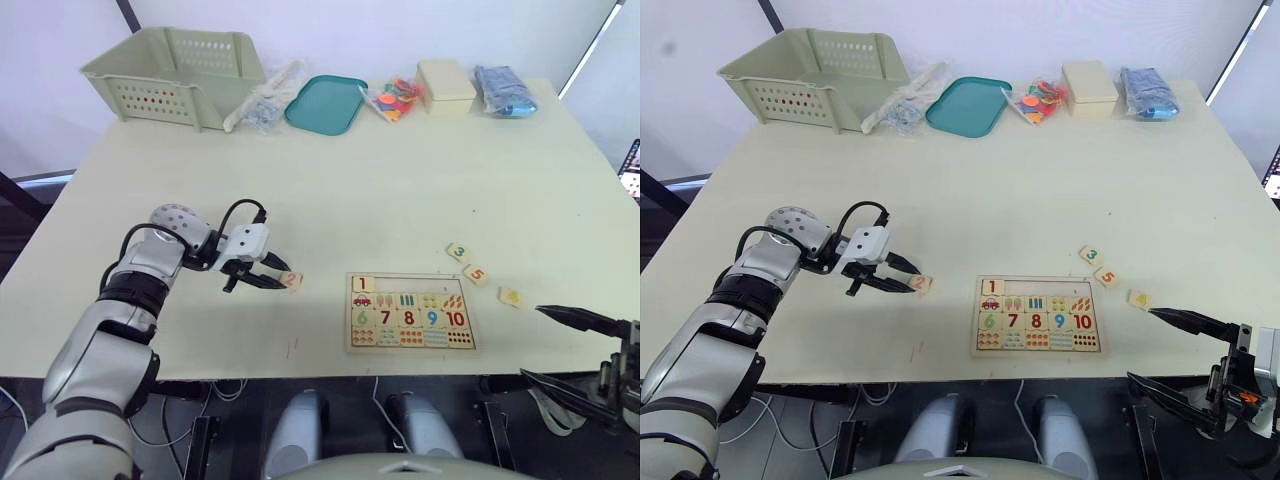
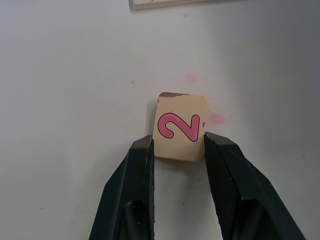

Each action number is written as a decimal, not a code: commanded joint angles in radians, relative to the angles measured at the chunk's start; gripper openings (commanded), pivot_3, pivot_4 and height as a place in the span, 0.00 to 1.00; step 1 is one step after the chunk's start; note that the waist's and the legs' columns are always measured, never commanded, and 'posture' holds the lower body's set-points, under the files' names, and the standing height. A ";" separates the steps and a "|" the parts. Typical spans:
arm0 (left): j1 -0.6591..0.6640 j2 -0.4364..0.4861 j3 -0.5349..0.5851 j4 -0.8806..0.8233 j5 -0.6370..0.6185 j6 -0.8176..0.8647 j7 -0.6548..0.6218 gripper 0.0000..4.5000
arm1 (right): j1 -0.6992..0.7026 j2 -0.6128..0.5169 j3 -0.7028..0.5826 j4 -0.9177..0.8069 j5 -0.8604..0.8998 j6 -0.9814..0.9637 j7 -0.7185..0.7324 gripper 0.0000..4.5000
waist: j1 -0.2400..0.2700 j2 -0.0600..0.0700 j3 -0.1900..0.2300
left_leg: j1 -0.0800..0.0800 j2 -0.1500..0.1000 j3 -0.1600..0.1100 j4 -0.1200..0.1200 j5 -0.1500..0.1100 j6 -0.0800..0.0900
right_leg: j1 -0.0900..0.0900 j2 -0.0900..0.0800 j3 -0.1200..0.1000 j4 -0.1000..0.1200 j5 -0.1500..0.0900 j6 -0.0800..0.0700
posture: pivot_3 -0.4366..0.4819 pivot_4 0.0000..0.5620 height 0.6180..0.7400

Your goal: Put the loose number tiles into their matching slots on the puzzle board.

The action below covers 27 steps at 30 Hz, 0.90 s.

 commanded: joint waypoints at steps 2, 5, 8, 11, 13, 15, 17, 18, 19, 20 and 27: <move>0.014 0.036 0.025 -0.091 -0.034 0.035 -0.032 0.23 | 0.013 0.007 -0.024 -0.043 0.010 -0.015 -0.012 1.00 | 0.000 0.000 0.000 | 0.000 0.000 0.000 0.000 0.000 0.000 | 0.000 0.000 0.000 0.000 0.000 0.000 | 0.48 0.27 1.00; 0.035 0.070 0.066 -0.209 -0.040 0.119 -0.026 0.23 | 0.017 0.010 -0.027 -0.051 0.012 -0.015 -0.021 1.00 | 0.000 0.000 0.000 | 0.000 0.000 0.000 0.000 0.000 0.000 | 0.000 0.000 0.000 0.000 0.000 0.000 | 0.48 0.27 1.00; 0.068 0.127 0.093 -0.412 -0.057 0.293 -0.018 0.23 | 0.018 0.016 -0.031 -0.057 0.011 -0.017 -0.031 1.00 | -0.001 0.000 0.000 | 0.000 0.001 0.000 0.000 0.000 0.000 | 0.000 0.000 0.000 0.000 0.000 0.000 | 0.48 0.27 1.00; 0.083 0.187 0.091 -0.646 -0.046 0.523 0.016 0.23 | 0.020 0.022 -0.032 -0.063 0.010 -0.020 -0.037 1.00 | 0.000 0.000 0.000 | 0.000 0.001 0.000 0.000 0.000 0.000 | 0.000 0.000 0.000 0.000 0.000 0.000 | 0.48 0.27 1.00; 0.062 0.209 0.071 -0.792 -0.017 0.690 0.048 0.23 | 0.021 0.024 -0.035 -0.066 0.011 -0.023 -0.041 1.00 | 0.001 0.000 0.000 | 0.000 0.001 0.000 0.000 0.000 0.000 | 0.000 0.000 0.000 0.000 0.000 0.000 | 0.48 0.27 1.00; 0.022 0.194 0.053 -0.899 -0.016 0.870 0.085 0.23 | 0.021 0.024 -0.039 -0.064 0.012 -0.027 -0.042 1.00 | 0.003 0.000 0.000 | 0.000 0.000 0.000 0.000 0.000 0.000 | 0.000 0.000 0.000 0.000 0.000 0.000 | 0.48 0.27 1.00; -0.023 0.170 0.029 -0.983 -0.014 1.038 0.124 0.23 | 0.022 0.024 -0.045 -0.059 0.016 -0.033 -0.037 1.00 | 0.003 0.000 0.000 | 0.000 0.000 -0.001 0.000 0.000 0.000 | 0.000 0.000 -0.001 0.000 0.000 0.000 | 0.48 0.27 1.00; -0.037 0.165 0.021 -1.007 -0.015 1.092 0.134 0.23 | 0.022 0.023 -0.046 -0.059 0.017 -0.034 -0.038 1.00 | 0.001 0.000 0.000 | 0.000 0.000 -0.001 0.001 0.000 0.000 | 0.000 0.000 0.000 0.000 -0.001 0.001 | 0.48 0.27 1.00; -0.055 0.163 0.008 -1.029 -0.016 1.152 0.141 0.23 | 0.021 0.022 -0.045 -0.060 0.019 -0.033 -0.038 1.00 | 0.000 0.000 0.000 | 0.000 0.000 -0.001 0.000 0.000 0.000 | 0.000 0.000 0.000 0.000 -0.001 0.002 | 0.48 0.27 1.00; -0.070 0.163 -0.018 -1.049 0.013 1.177 0.159 0.23 | 0.022 0.022 -0.047 -0.056 0.021 -0.034 -0.035 1.00 | -0.004 0.000 0.000 | 0.000 0.000 -0.001 0.000 0.000 0.000 | 0.000 0.000 0.000 0.000 -0.001 0.002 | 0.48 0.27 1.00; -0.200 0.151 -0.177 -1.078 0.119 1.305 0.203 0.23 | 0.017 0.019 -0.057 -0.033 0.026 -0.045 -0.013 1.00 | 0.001 0.000 0.000 | 0.000 0.000 -0.001 0.000 0.000 0.000 | 0.000 0.002 0.002 0.001 -0.001 0.001 | 0.48 0.27 1.00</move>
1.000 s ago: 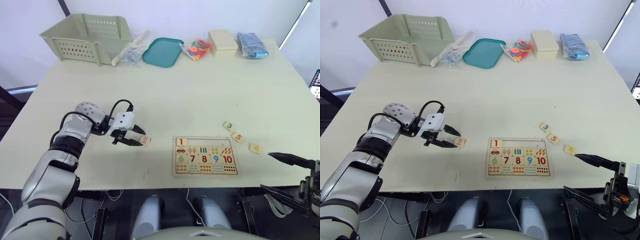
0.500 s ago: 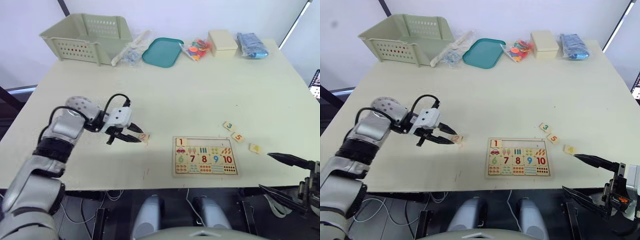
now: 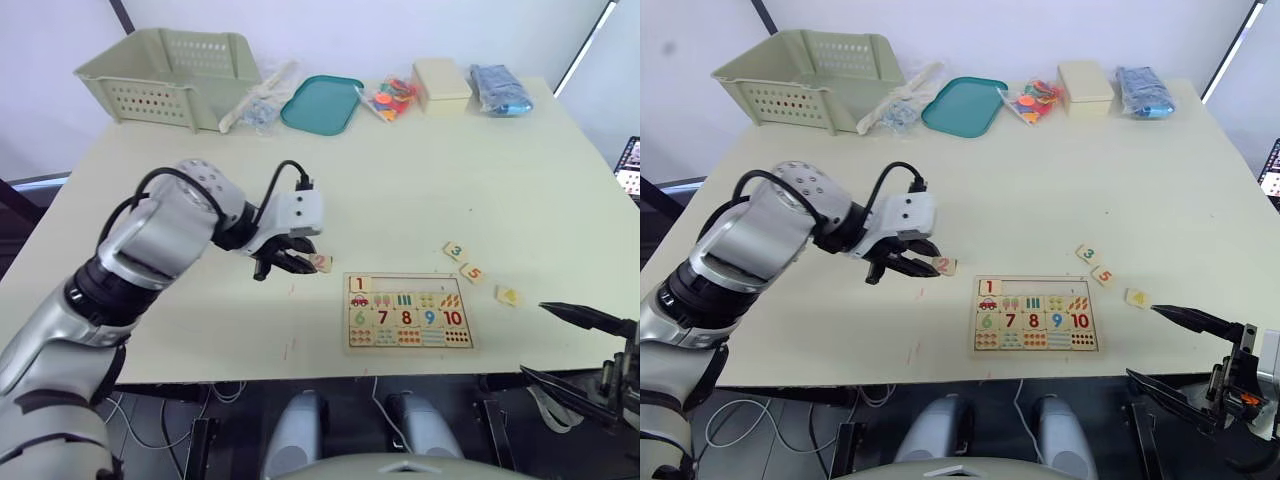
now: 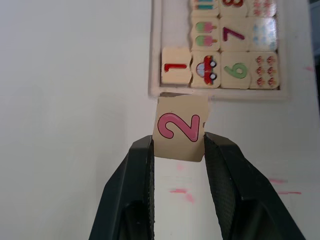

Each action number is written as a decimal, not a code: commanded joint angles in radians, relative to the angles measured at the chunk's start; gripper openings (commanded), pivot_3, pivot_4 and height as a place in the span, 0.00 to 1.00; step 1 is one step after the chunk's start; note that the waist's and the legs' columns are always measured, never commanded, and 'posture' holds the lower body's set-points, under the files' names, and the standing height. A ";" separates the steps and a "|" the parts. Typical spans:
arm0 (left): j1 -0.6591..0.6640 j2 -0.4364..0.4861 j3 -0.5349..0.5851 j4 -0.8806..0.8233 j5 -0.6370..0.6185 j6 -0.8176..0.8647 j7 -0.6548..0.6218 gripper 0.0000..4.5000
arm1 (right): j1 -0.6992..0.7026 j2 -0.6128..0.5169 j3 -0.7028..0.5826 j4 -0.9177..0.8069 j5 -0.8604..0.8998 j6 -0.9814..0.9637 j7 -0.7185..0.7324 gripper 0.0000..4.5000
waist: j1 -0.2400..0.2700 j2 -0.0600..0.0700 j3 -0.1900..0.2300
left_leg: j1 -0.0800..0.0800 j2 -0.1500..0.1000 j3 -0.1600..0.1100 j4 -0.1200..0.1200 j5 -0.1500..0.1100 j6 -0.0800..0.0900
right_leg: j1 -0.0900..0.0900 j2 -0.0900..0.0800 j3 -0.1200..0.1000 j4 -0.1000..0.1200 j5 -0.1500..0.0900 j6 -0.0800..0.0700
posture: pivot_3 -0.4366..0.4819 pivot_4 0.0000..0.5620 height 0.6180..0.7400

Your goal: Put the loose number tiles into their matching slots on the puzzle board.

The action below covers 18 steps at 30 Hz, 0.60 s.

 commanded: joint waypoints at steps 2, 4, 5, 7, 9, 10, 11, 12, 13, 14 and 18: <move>-0.100 -0.018 -0.068 0.017 0.032 0.054 -0.017 0.23 | 0.001 -0.001 -0.044 0.008 0.021 -0.027 0.022 1.00 | 0.004 0.000 0.000 | 0.000 -0.001 -0.001 0.000 0.000 0.000 | 0.000 0.000 0.000 0.000 -0.001 0.000 | 0.48 0.27 1.00; -0.150 -0.048 -0.096 0.026 0.021 0.105 -0.024 0.23 | -0.001 0.002 -0.040 0.015 0.016 -0.032 0.024 1.00 | 0.004 0.000 0.000 | -0.001 -0.001 -0.001 0.000 0.000 0.000 | 0.000 0.000 0.001 0.000 -0.002 -0.002 | 0.48 0.27 1.00; -0.193 -0.052 -0.156 0.034 0.049 0.110 -0.048 0.23 | -0.002 0.005 -0.036 0.016 0.011 -0.035 0.021 1.00 | 0.004 0.000 0.000 | -0.001 -0.001 -0.001 0.000 0.000 0.000 | 0.000 0.000 0.001 0.000 -0.002 -0.002 | 0.48 0.27 1.00; -0.251 -0.078 -0.221 0.056 0.069 0.131 -0.063 0.23 | -0.003 0.011 -0.030 0.014 0.009 -0.040 0.015 1.00 | 0.003 0.000 0.000 | -0.001 -0.001 -0.001 0.001 0.000 0.000 | 0.000 0.000 0.001 0.000 -0.002 -0.002 | 0.48 0.27 1.00; -0.297 -0.119 -0.250 0.085 0.051 0.183 -0.065 0.23 | -0.002 0.016 -0.028 0.012 0.009 -0.044 0.011 1.00 | 0.002 0.000 0.000 | -0.001 -0.001 -0.001 0.000 0.000 0.000 | 0.000 0.000 0.001 0.000 -0.002 -0.002 | 0.48 0.27 1.00; -0.320 -0.145 -0.270 0.098 0.049 0.207 -0.061 0.23 | 0.000 0.019 -0.029 0.013 0.008 -0.048 0.012 1.00 | 0.001 0.000 0.000 | -0.001 -0.001 -0.001 0.000 0.000 0.000 | 0.000 0.000 0.001 0.000 -0.002 -0.001 | 0.48 0.27 1.00; -0.343 -0.173 -0.289 0.105 0.043 0.234 -0.059 0.23 | 0.001 0.021 -0.029 0.017 0.006 -0.051 0.013 1.00 | 0.001 0.000 0.000 | -0.001 -0.001 -0.001 0.000 0.000 0.000 | 0.000 0.000 0.001 0.000 -0.002 -0.001 | 0.48 0.27 1.00; -0.361 -0.198 -0.303 0.109 0.036 0.260 -0.053 0.23 | 0.001 0.022 -0.029 0.020 0.005 -0.054 0.015 1.00 | 0.002 0.000 0.000 | -0.001 -0.001 -0.001 0.000 0.000 0.000 | 0.000 0.000 0.001 0.000 -0.002 -0.001 | 0.48 0.27 1.00; -0.374 -0.217 -0.313 0.109 0.031 0.279 -0.046 0.23 | 0.001 0.023 -0.027 0.021 0.004 -0.055 0.014 1.00 | 0.002 0.000 0.000 | -0.001 -0.001 -0.001 0.001 0.000 0.000 | 0.000 0.000 0.001 0.000 -0.002 -0.001 | 0.48 0.27 1.00; -0.387 -0.236 -0.326 0.110 0.025 0.302 -0.039 0.23 | 0.001 0.023 -0.026 0.022 0.003 -0.058 0.014 1.00 | 0.001 0.000 0.000 | -0.001 -0.001 -0.001 0.001 0.000 0.000 | 0.000 0.000 0.002 0.000 -0.003 0.000 | 0.48 0.27 1.00; -0.419 -0.318 -0.361 0.091 -0.006 0.422 0.031 0.23 | 0.004 0.028 -0.023 0.016 0.002 -0.061 0.007 1.00 | 0.000 0.000 0.001 | -0.001 -0.001 -0.001 0.000 0.000 0.000 | 0.000 0.000 0.002 0.000 -0.003 0.000 | 0.48 0.27 1.00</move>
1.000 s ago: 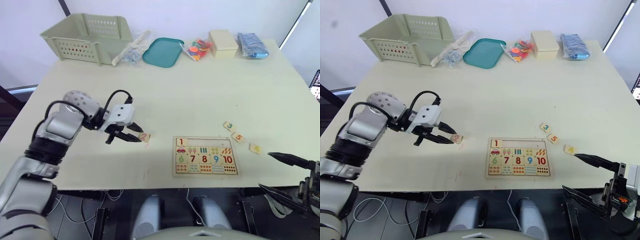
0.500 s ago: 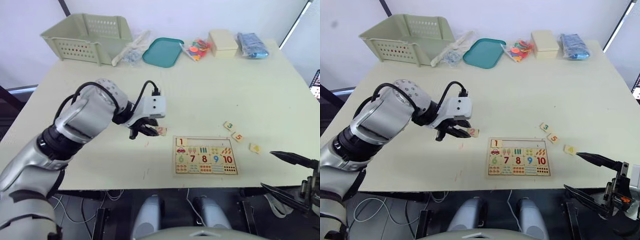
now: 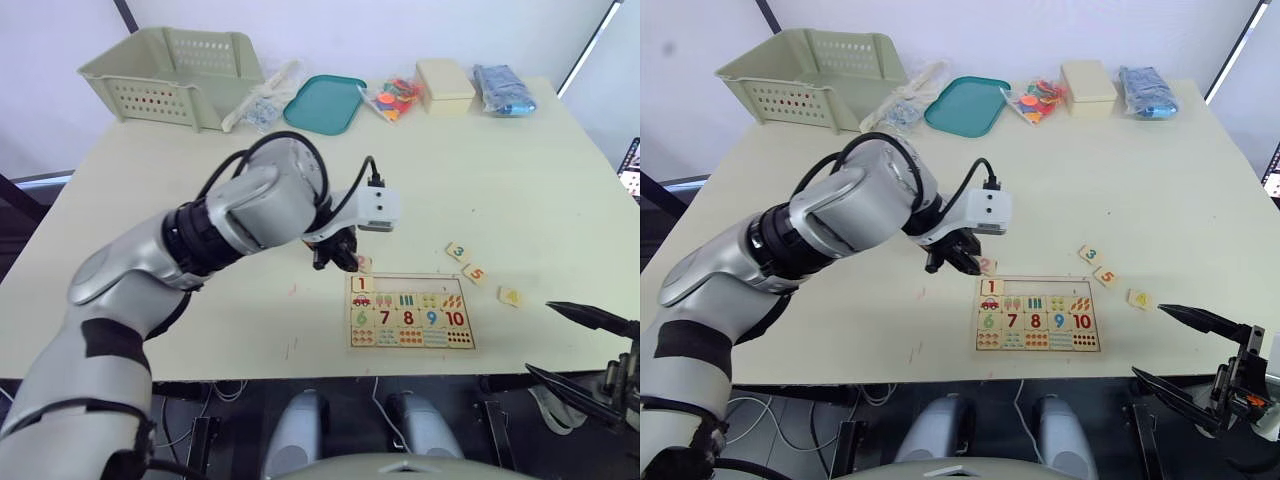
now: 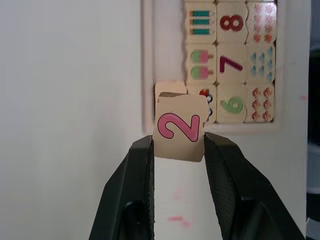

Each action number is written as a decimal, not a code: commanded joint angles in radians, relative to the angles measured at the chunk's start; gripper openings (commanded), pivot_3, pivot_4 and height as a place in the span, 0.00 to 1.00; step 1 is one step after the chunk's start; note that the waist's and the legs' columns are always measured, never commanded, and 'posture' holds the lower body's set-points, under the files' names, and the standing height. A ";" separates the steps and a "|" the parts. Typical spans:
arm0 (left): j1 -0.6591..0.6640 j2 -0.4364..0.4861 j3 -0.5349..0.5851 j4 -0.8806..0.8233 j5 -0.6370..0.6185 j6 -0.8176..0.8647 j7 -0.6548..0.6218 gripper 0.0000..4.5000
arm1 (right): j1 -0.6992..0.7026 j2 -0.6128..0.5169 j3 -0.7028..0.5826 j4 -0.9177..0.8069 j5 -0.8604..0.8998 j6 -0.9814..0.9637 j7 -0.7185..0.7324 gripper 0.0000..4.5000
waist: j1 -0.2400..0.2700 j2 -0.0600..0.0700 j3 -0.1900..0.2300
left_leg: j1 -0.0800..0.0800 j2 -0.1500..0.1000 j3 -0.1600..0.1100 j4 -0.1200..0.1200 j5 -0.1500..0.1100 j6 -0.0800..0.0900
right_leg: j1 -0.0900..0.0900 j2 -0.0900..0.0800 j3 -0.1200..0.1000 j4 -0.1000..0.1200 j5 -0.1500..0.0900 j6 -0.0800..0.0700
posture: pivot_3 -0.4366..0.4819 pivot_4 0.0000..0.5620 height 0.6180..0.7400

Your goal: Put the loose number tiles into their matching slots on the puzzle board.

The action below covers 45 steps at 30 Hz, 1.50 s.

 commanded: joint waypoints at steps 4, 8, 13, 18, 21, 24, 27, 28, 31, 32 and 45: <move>-0.048 -0.112 -0.044 -0.016 -0.050 0.202 0.149 0.23 | 0.008 0.008 -0.020 -0.014 0.003 -0.024 -0.002 1.00 | 0.000 0.000 0.000 | 0.000 0.000 0.000 0.000 0.000 0.000 | 0.000 0.000 0.000 0.000 0.000 0.000 | 0.48 0.27 1.00; -0.033 -0.170 -0.032 -0.021 -0.095 0.282 0.250 0.23 | 0.011 0.013 -0.021 -0.015 0.001 -0.026 -0.003 1.00 | 0.000 0.000 0.000 | 0.000 0.000 0.000 0.000 0.000 0.000 | 0.000 0.000 0.000 0.000 0.000 0.000 | 0.48 0.27 1.00; -0.011 -0.227 0.005 -0.008 -0.144 0.340 0.374 0.23 | 0.024 0.023 -0.021 -0.022 -0.001 -0.034 -0.005 1.00 | 0.001 0.000 0.000 | 0.000 0.000 0.000 0.000 0.000 0.000 | 0.000 0.000 0.000 0.000 0.000 0.000 | 0.48 0.27 1.00; 0.010 -0.236 0.015 0.000 -0.209 0.342 0.462 0.23 | 0.031 0.030 -0.014 -0.028 -0.005 -0.042 -0.011 1.00 | 0.001 0.001 0.000 | 0.000 0.000 0.000 0.000 0.000 0.000 | 0.000 0.000 0.000 0.000 0.000 -0.001 | 0.48 0.27 1.00; 0.022 -0.246 0.026 0.011 -0.240 0.342 0.517 0.23 | 0.034 0.034 -0.011 -0.032 -0.008 -0.046 -0.014 1.00 | 0.001 0.001 0.000 | 0.000 0.000 0.000 0.000 0.000 0.000 | 0.000 0.000 0.000 0.000 0.000 -0.001 | 0.48 0.27 1.00; 0.032 -0.248 0.030 0.012 -0.271 0.342 0.565 0.23 | 0.039 0.040 -0.010 -0.035 -0.010 -0.050 -0.017 1.00 | 0.001 0.001 0.000 | 0.000 0.000 0.000 0.000 0.000 0.000 | 0.000 0.000 0.001 0.000 0.000 -0.001 | 0.48 0.27 1.00; 0.048 -0.258 0.039 0.016 -0.296 0.342 0.615 0.23 | 0.043 0.043 -0.012 -0.037 -0.011 -0.053 -0.018 1.00 | 0.001 0.001 0.000 | 0.000 0.000 0.000 0.000 0.000 0.000 | 0.000 0.000 0.001 0.000 0.000 -0.001 | 0.48 0.27 1.00; 0.053 -0.262 0.043 0.018 -0.304 0.342 0.631 0.23 | 0.045 0.044 -0.012 -0.038 -0.010 -0.053 -0.018 1.00 | 0.001 0.001 0.000 | 0.000 0.000 0.000 0.000 0.000 0.000 | 0.000 0.000 0.001 0.000 0.000 -0.002 | 0.48 0.27 1.00; 0.063 -0.270 0.051 0.023 -0.328 0.342 0.671 0.23 | 0.049 0.044 -0.013 -0.040 -0.009 -0.056 -0.020 1.00 | 0.001 0.001 0.000 | 0.000 0.000 0.000 0.000 0.000 0.000 | 0.000 0.000 0.001 0.000 0.000 -0.002 | 0.48 0.27 1.00; 0.066 -0.272 0.051 0.024 -0.336 0.342 0.682 0.23 | 0.050 0.044 -0.012 -0.039 -0.009 -0.056 -0.021 1.00 | 0.001 0.001 0.000 | 0.000 0.000 0.000 0.000 0.000 0.000 | 0.000 0.000 0.001 0.000 0.000 -0.002 | 0.48 0.27 1.00; 0.082 -0.295 0.061 0.044 -0.390 0.342 0.791 0.23 | 0.059 0.041 -0.020 -0.042 -0.004 -0.052 -0.027 1.00 | 0.002 0.001 0.000 | 0.000 0.000 0.000 0.000 0.000 0.000 | 0.000 0.000 0.001 0.000 0.000 -0.002 | 0.48 0.27 1.00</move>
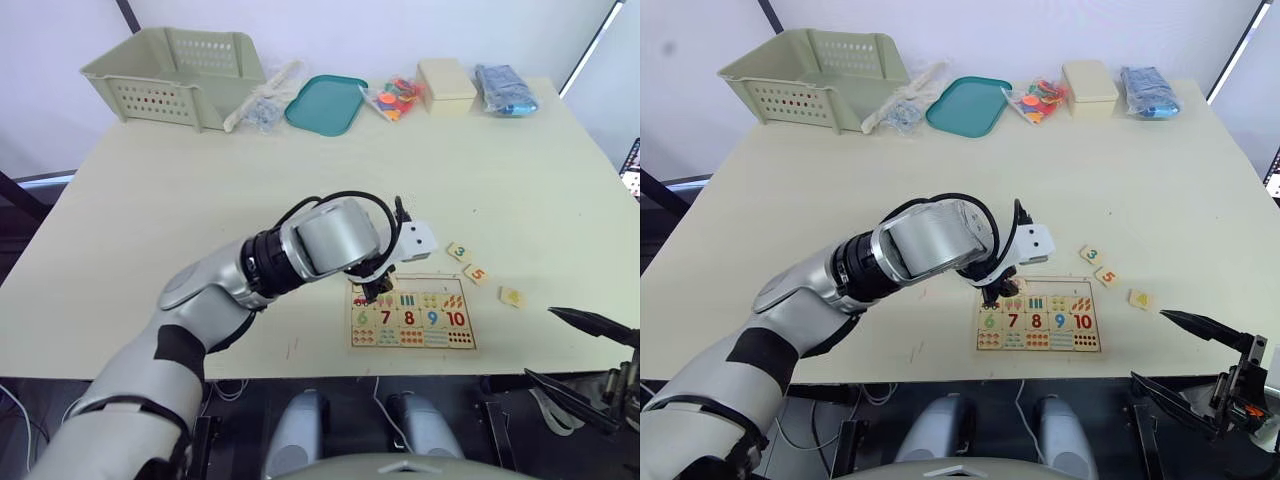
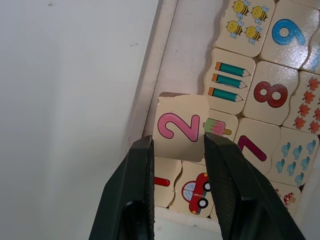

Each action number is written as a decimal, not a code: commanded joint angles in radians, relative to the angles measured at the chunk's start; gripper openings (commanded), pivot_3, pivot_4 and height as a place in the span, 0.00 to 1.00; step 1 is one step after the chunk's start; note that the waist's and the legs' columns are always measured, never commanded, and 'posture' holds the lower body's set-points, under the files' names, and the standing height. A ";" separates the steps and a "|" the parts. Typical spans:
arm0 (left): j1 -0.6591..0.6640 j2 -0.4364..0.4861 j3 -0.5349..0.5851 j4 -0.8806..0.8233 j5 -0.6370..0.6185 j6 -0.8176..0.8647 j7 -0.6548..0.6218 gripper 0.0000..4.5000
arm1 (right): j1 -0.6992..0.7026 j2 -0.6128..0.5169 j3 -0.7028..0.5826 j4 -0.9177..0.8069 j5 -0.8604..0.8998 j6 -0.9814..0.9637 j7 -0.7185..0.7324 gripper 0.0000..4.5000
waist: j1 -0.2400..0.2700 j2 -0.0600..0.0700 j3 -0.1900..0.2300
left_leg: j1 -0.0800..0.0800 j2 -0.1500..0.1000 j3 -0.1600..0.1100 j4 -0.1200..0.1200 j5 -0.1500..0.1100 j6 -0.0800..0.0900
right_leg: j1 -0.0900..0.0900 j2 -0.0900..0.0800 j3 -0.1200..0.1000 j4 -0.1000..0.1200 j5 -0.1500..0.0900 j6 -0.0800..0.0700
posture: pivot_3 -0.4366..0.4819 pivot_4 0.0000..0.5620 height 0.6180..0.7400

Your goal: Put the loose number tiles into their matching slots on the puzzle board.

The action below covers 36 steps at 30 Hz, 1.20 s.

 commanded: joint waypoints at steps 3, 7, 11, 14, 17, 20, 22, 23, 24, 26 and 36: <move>-0.008 -0.007 0.042 -0.009 -0.021 0.005 0.025 0.23 | 0.016 -0.002 -0.024 -0.024 0.016 -0.009 -0.004 1.00 | 0.000 0.000 0.000 | 0.000 0.000 0.000 0.000 0.000 0.000 | 0.000 0.000 0.000 0.000 0.000 0.000 | 0.48 0.27 1.00; -0.007 -0.006 0.044 -0.009 -0.033 0.005 0.040 0.23 | 0.023 -0.002 -0.028 -0.023 0.018 -0.011 -0.005 1.00 | 0.000 0.000 0.000 | 0.000 0.000 0.000 0.000 0.000 0.000 | 0.000 0.000 0.000 0.000 0.000 0.000 | 0.48 0.27 1.00; -0.007 -0.005 0.045 -0.006 -0.041 0.004 0.051 0.23 | 0.024 -0.002 -0.026 -0.025 0.017 -0.011 -0.010 1.00 | 0.000 0.000 0.000 | 0.000 0.000 0.000 0.000 0.000 0.000 | 0.000 0.000 0.000 0.000 0.000 0.000 | 0.48 0.27 1.00; -0.005 -0.005 0.044 -0.004 -0.042 0.004 0.060 0.23 | 0.025 -0.001 -0.024 -0.028 0.017 -0.011 -0.013 1.00 | 0.000 0.000 0.000 | 0.000 0.000 0.000 0.000 0.000 0.000 | 0.000 0.000 0.000 0.000 0.000 0.000 | 0.48 0.27 1.00; -0.001 -0.003 0.040 -0.004 -0.040 0.004 0.066 0.23 | 0.025 0.000 -0.022 -0.031 0.016 -0.011 -0.017 1.00 | 0.000 0.000 0.000 | 0.000 0.000 0.000 0.000 0.000 0.000 | 0.000 0.000 0.000 0.000 0.000 0.000 | 0.48 0.27 1.00; 0.000 -0.002 0.039 -0.003 -0.039 0.004 0.068 0.23 | 0.026 0.000 -0.021 -0.034 0.016 -0.011 -0.021 1.00 | 0.000 0.000 0.000 | 0.000 0.000 0.000 0.000 0.000 0.000 | 0.000 0.000 0.000 0.000 0.000 0.000 | 0.48 0.27 1.00; 0.002 -0.005 0.039 -0.001 -0.038 0.004 0.071 0.23 | 0.027 0.001 -0.020 -0.036 0.016 -0.011 -0.023 1.00 | 0.000 0.000 0.000 | 0.000 0.000 0.000 0.000 0.000 0.000 | 0.000 0.000 0.000 0.000 0.000 0.000 | 0.48 0.27 1.00; 0.002 -0.006 0.039 0.000 -0.038 0.004 0.073 0.23 | 0.028 0.001 -0.019 -0.037 0.016 -0.011 -0.024 1.00 | 0.000 0.000 0.000 | 0.000 0.000 0.000 0.000 0.000 0.000 | 0.000 0.000 0.000 0.000 0.000 0.000 | 0.48 0.27 1.00; 0.003 -0.006 0.039 -0.001 -0.040 0.004 0.074 0.23 | 0.028 0.001 -0.019 -0.038 0.016 -0.011 -0.025 1.00 | 0.000 0.000 0.000 | 0.000 0.000 0.000 0.000 0.000 0.000 | 0.000 0.000 0.000 0.000 0.000 0.000 | 0.48 0.27 1.00; 0.005 -0.007 0.038 -0.003 -0.041 0.004 0.076 0.23 | 0.029 0.002 -0.018 -0.039 0.016 -0.012 -0.025 1.00 | 0.000 0.000 0.000 | 0.000 0.000 0.000 0.000 0.000 0.000 | 0.000 0.000 0.000 0.000 0.000 0.000 | 0.48 0.27 1.00; 0.015 -0.013 0.037 -0.006 -0.043 0.004 0.079 0.23 | 0.033 0.005 -0.015 -0.042 0.014 -0.012 -0.026 1.00 | 0.000 0.000 0.000 | 0.000 0.000 0.000 0.000 0.000 0.000 | 0.000 0.000 0.000 0.000 0.000 0.000 | 0.48 0.27 1.00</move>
